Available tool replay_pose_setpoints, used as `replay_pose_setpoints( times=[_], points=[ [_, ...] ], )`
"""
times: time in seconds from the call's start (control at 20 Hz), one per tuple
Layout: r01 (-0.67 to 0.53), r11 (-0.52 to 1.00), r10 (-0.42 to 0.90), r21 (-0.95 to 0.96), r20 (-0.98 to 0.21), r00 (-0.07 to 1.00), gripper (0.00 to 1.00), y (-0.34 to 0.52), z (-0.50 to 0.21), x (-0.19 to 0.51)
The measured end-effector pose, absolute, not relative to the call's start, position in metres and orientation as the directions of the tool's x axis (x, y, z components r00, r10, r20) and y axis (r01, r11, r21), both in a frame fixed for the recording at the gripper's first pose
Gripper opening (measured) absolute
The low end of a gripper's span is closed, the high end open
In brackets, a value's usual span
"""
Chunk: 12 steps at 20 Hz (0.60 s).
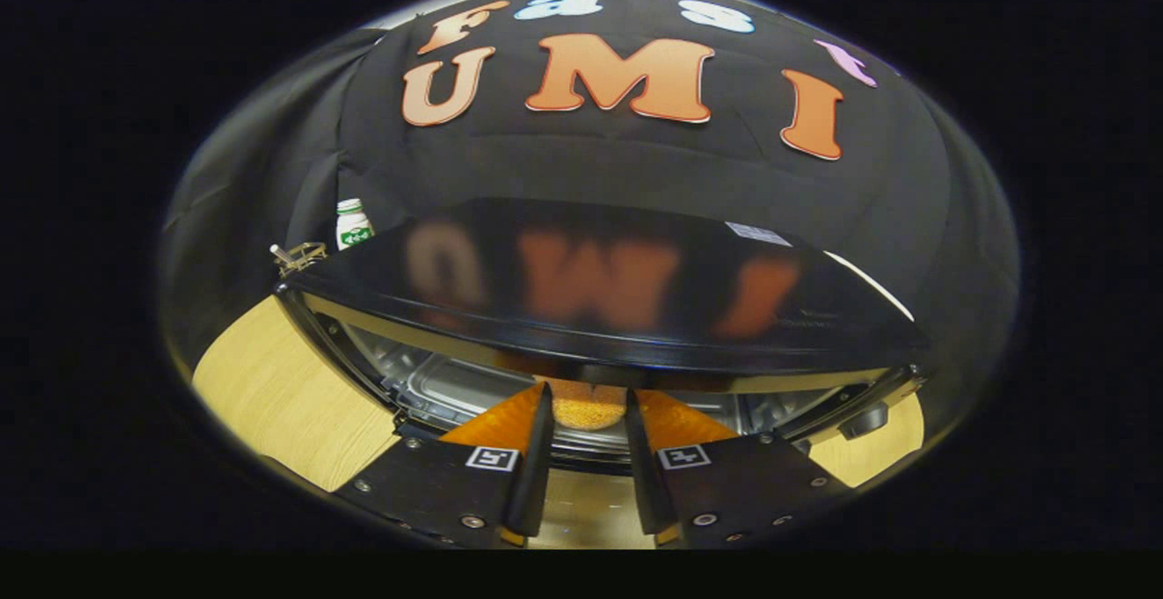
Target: Open the toaster oven, put the food inside, and close the toaster oven door.
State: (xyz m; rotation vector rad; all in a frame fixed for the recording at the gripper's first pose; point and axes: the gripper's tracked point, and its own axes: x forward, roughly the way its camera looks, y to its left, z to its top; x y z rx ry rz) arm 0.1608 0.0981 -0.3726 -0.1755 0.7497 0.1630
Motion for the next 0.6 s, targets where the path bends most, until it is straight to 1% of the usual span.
replay_pose_setpoints(
  times=[0.2, 0.3, 0.5, 0.55, 0.6],
  points=[
    [-0.21, 0.963, 0.042, -0.168, -0.679, 0.733, 0.41, 0.089, -0.372, 0.159],
    [-0.199, 0.967, 0.039, -0.161, -0.677, 0.735, 0.41, 0.087, -0.372, 0.158],
    [-0.164, 0.976, 0.023, -0.14, -0.688, 0.725, 0.47, 0.081, -0.375, 0.155],
    [-0.144, 0.982, 0.024, -0.12, -0.682, 0.731, 0.5, 0.081, -0.374, 0.155],
    [-0.121, 0.99, 0.037, -0.077, -0.681, 0.732, 0.5, 0.083, -0.372, 0.154]
  ],
)
